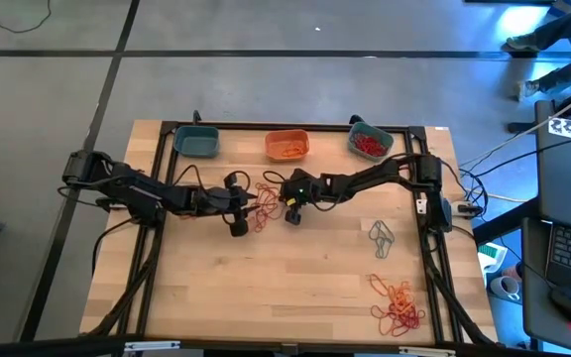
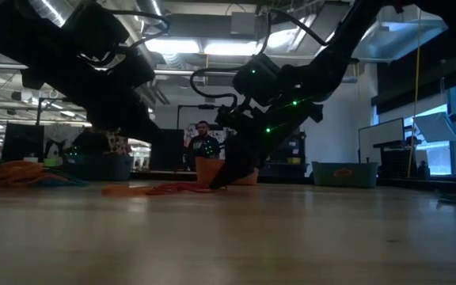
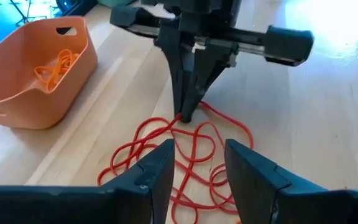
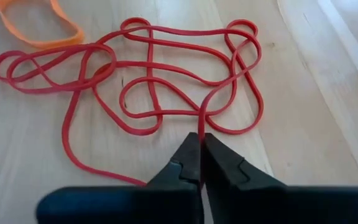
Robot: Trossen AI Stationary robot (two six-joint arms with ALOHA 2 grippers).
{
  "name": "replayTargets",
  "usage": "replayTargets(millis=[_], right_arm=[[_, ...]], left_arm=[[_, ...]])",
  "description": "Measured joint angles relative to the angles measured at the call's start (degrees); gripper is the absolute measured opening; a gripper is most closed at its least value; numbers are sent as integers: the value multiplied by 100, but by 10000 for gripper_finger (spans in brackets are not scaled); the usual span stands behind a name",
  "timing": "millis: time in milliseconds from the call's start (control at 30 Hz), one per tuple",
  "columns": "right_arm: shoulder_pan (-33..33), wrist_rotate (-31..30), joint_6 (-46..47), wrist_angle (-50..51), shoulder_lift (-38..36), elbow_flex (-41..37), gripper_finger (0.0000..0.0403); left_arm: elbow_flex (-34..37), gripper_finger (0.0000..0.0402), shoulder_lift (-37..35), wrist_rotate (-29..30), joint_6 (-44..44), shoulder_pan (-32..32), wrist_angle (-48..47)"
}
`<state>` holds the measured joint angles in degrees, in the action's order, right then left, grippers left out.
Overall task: Sort rubber bands into baskets
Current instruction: Put the red rubber band into the green bin
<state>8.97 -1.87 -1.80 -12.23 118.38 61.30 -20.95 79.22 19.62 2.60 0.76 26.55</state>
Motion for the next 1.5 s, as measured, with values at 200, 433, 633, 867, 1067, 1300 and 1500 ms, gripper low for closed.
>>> replayTargets(millis=[200,433,633,867,1067,1300,1500], right_arm=[[0,-34,0,283,-164,-17,5],[4,-50,-2,399,-242,-20,3],[4,-48,-2,484,-250,-17,2],[4,-20,-2,499,-250,-17,2],[4,-14,0,518,-250,-17,2],[4,-8,-1,673,-491,-133,2],[7,-140,0,596,-904,-581,2]], left_arm=[[2,138,0,7,-10,45,159],[2,138,0,4,-126,216,293],[2,138,0,2,-204,237,288],[2,138,-130,4,-256,305,262],[4,138,-322,2,-403,447,185],[4,138,-328,2,-428,447,69],[58,138,-328,2,-452,447,132]])
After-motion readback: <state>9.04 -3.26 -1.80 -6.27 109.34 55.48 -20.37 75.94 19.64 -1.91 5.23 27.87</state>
